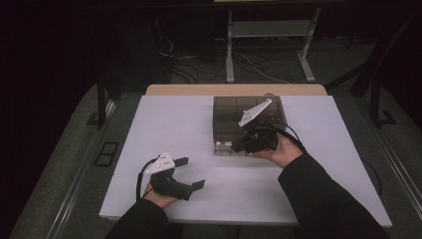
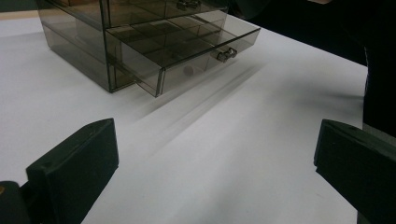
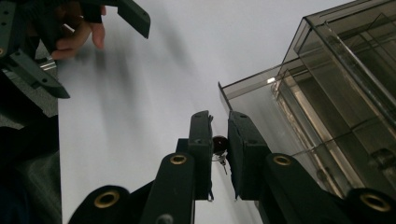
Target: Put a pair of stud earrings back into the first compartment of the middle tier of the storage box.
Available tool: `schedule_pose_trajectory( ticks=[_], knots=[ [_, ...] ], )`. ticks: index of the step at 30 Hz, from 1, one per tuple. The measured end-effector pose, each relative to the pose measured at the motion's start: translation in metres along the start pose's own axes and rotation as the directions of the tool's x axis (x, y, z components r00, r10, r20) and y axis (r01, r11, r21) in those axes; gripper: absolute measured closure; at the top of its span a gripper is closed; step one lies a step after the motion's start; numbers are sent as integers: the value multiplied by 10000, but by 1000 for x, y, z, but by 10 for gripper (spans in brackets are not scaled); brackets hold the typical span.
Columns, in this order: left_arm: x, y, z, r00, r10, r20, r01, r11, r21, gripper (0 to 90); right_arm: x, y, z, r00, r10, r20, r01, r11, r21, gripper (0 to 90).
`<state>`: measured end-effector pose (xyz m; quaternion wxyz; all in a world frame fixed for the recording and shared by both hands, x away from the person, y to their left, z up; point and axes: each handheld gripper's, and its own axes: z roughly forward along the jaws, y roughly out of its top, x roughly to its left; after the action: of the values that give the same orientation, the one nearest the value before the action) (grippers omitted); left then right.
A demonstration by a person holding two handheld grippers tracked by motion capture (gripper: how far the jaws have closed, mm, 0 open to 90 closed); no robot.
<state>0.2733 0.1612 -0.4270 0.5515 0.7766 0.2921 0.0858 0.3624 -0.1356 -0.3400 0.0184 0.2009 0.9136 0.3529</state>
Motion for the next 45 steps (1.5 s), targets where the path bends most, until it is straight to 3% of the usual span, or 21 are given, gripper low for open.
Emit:
schedule_pose_trajectory(
  ticks=[24, 41, 45],
  knots=[
    [0, 0, 0, 10000, -54, 7, 54, 10000, -21, 0, -32, 8, 35, 9957, 902, 204, -896, 9956, -269, 788],
    [0, 0, 1, 10000, -28, 90, 28, 10000, -2, 0, -38, 6, 59, 9961, 799, 382, -799, 9968, -24, 787],
    [0, 1, 0, 10000, -28, 90, 28, 10000, 6, 0, -38, 5, 61, 9918, 1145, 564, -1142, 9934, -72, 689]
  ],
)
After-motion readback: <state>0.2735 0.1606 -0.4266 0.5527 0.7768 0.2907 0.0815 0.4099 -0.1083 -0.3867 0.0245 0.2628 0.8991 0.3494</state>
